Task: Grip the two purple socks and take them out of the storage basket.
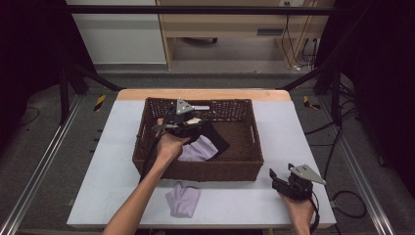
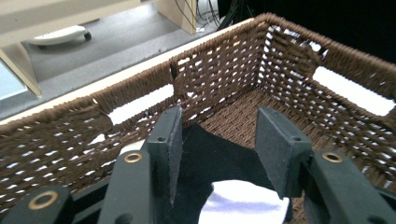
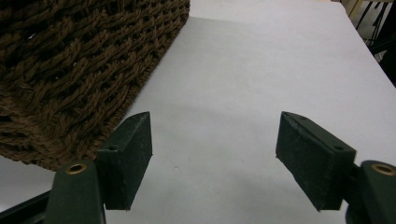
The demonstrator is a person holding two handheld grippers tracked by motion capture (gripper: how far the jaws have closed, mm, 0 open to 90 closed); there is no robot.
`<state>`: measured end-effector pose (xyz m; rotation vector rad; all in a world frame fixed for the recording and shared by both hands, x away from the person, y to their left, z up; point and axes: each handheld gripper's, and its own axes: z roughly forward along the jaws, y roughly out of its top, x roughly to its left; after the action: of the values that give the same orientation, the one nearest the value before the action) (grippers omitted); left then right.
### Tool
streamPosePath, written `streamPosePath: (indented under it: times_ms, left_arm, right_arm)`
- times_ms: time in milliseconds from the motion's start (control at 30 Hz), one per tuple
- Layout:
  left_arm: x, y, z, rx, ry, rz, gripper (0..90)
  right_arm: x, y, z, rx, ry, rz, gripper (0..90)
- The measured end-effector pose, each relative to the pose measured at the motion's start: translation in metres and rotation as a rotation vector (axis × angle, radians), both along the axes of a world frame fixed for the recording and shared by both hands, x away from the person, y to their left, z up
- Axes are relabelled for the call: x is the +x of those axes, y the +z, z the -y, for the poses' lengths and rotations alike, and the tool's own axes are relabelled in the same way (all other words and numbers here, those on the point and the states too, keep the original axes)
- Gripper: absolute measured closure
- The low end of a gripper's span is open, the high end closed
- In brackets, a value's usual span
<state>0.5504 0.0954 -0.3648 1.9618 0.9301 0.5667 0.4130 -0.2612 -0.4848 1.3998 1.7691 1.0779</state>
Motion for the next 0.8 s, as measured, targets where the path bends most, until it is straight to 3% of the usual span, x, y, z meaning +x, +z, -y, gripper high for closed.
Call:
streamPosePath:
  times_ms: [233, 367, 500, 633, 800]
  left_arm:
    - [0.015, -0.019, 0.007, 0.057, 0.001, -0.072, 50.5]
    - [0.018, -0.023, 0.008, 0.062, -0.018, -0.118, 50.3]
    - [0.019, -0.031, 0.012, 0.120, -0.035, -0.169, 49.9]
    - [0.016, -0.037, 0.020, 0.208, -0.050, -0.164, 50.3]
    - [0.017, -0.042, 0.024, 0.246, -0.050, -0.187, 53.3]
  right_arm:
    - [0.000, 0.000, 0.000, 0.006, -0.001, -0.004, 27.4]
    - [0.000, 0.000, 0.000, 0.001, 0.001, -0.003, 27.4]
    - [0.000, 0.000, 0.000, -0.003, 0.000, -0.001, 27.5]
    - [0.000, 0.000, -0.001, -0.008, 0.003, -0.003, 27.5]
    - [0.000, 0.000, -0.001, -0.013, 0.006, 0.002, 27.6]
